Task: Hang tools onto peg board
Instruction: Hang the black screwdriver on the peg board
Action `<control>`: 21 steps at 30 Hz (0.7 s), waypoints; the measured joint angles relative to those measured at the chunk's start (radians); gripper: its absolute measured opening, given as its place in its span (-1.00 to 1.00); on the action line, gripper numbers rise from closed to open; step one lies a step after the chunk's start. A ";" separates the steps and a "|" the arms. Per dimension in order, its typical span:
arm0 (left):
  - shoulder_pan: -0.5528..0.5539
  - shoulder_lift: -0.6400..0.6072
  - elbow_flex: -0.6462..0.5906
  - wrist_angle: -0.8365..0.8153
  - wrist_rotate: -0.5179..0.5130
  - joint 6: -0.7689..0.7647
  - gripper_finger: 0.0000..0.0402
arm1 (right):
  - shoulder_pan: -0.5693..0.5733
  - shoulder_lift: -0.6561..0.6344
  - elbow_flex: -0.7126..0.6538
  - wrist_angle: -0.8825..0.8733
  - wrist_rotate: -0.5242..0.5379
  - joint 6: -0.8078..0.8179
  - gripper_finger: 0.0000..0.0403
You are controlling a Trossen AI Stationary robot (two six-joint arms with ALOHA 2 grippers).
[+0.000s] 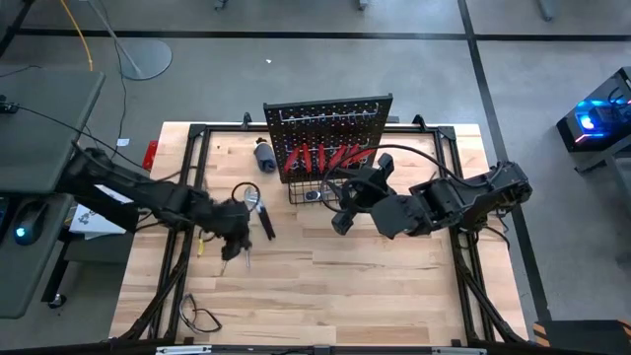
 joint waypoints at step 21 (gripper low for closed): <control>0.005 0.377 -0.001 -0.047 -0.107 -1.063 -0.05 | -0.007 0.000 0.000 -0.086 -0.018 0.001 -0.25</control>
